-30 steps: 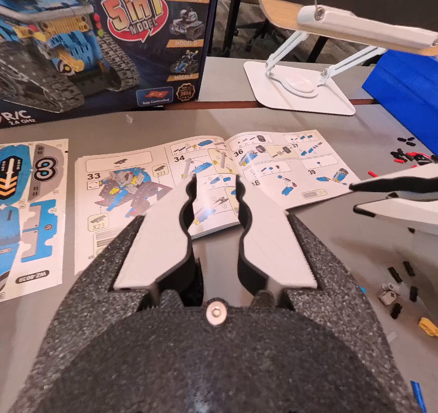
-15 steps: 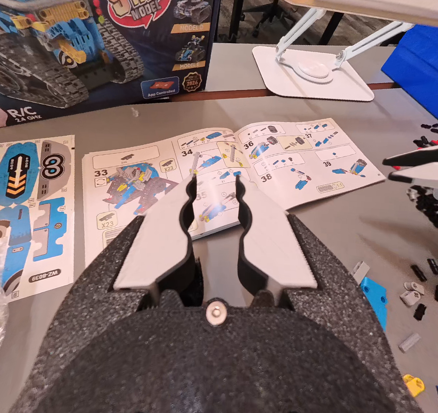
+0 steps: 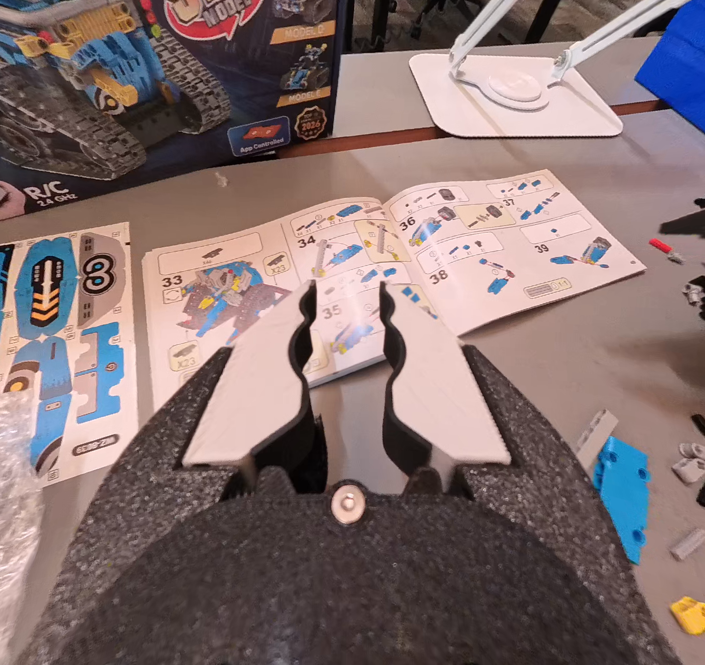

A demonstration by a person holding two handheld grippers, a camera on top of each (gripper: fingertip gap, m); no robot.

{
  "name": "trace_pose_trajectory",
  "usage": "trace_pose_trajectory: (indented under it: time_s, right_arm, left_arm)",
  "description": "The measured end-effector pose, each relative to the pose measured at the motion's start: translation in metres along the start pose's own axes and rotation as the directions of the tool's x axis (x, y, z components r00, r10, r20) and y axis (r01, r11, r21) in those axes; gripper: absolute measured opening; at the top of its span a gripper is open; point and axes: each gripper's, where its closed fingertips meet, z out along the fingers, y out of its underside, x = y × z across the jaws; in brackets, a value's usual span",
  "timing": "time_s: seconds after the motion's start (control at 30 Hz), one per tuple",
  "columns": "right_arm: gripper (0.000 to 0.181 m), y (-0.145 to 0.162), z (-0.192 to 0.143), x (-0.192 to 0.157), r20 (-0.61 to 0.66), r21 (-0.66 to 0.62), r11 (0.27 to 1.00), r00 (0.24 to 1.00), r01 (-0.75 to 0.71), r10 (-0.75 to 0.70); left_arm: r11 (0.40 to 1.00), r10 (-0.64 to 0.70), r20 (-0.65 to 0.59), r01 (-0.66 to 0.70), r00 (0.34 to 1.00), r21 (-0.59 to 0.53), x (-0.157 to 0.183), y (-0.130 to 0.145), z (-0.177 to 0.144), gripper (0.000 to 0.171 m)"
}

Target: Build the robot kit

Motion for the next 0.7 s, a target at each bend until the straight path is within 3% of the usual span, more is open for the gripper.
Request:
trace_pose_trajectory:
  time_s: [0.23,0.37,0.53,0.63,0.7]
  right_arm:
    - [0.018,-0.010,-0.010,0.003,-0.009,0.047,0.999,1.000,-0.010,0.011]
    - [0.019,-0.022,-0.017,0.004,-0.171,0.057,0.970,0.959,0.238,-0.225]
    - [0.038,-0.041,-0.020,-0.009,-0.398,0.056,0.766,0.718,0.640,-0.570]
    - [0.066,-0.026,-0.008,-0.010,-0.407,0.038,0.747,0.693,0.663,-0.595]
    - [0.070,-0.010,0.003,-0.008,-0.357,-0.026,0.787,0.730,0.616,-0.583]
  left_arm:
    - [1.000,-0.008,0.102,0.008,0.995,-0.002,-0.039,-0.002,-0.005,0.032]
    - [0.993,0.115,0.281,-0.121,0.953,0.004,-0.071,-0.013,-0.013,0.033]
    - [0.998,0.059,0.313,-0.064,0.948,0.004,-0.082,-0.012,-0.017,0.034]
    - [0.998,0.036,0.381,-0.052,0.924,0.033,-0.098,-0.018,-0.028,0.036]
    - [0.999,-0.010,0.362,-0.009,0.932,0.050,-0.101,-0.018,-0.032,0.042]
